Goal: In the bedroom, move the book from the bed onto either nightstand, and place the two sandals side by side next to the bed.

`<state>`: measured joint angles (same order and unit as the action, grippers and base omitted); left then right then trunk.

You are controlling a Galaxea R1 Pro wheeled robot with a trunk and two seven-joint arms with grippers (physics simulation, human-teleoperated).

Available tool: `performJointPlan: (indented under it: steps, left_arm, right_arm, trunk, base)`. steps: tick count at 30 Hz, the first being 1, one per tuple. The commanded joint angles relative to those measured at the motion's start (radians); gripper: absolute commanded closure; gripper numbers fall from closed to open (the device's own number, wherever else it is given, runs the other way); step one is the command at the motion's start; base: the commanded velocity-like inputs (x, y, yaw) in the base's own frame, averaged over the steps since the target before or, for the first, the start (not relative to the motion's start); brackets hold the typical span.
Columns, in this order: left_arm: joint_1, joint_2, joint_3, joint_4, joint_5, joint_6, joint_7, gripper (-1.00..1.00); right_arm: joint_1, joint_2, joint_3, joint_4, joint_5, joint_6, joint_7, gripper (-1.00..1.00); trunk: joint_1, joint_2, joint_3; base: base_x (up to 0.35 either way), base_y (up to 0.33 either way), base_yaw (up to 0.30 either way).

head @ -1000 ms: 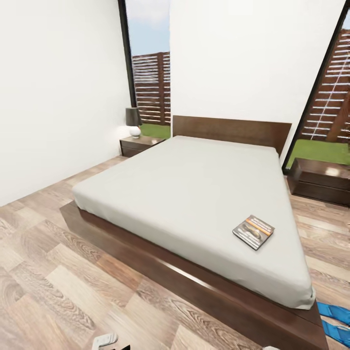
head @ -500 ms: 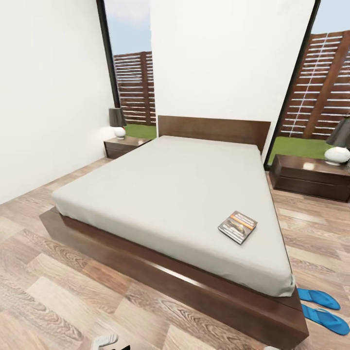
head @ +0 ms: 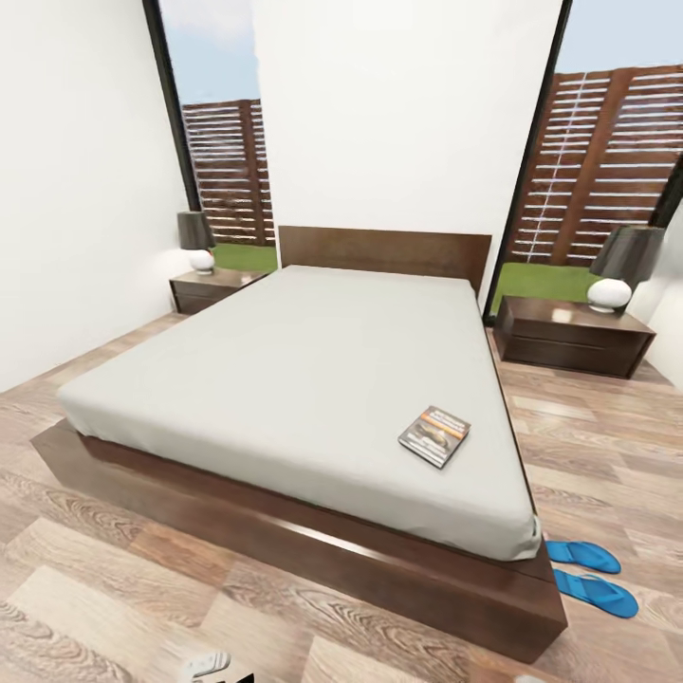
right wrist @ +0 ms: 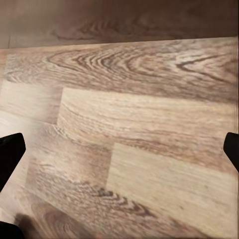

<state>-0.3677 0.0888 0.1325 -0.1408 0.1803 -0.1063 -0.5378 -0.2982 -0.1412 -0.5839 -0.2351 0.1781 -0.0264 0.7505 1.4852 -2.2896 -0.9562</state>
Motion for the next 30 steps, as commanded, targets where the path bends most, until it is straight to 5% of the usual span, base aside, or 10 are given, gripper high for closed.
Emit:
performJointPlan:
  steps: [1, 30]
  left_arm:
    - [-0.001, 0.0, 0.004, 0.001, 0.002, -0.001, -0.005, -1.0]
    - [-0.001, 0.0, 0.004, 0.001, 0.002, -0.001, -0.005, -1.0]
  right_arm:
    - [-0.001, 0.001, -0.008, 0.0, 0.011, -0.003, 0.004, -1.0]
    - [-0.001, 0.0, -0.008, 0.0, 0.011, -0.003, 0.004, -1.0]
  trunk:
    - [0.0, 0.0, -0.001]
    - [0.0, 0.0, -0.001]
  base:
    - [0.0, 0.0, -0.199]
    - [0.0, 0.0, -0.198]
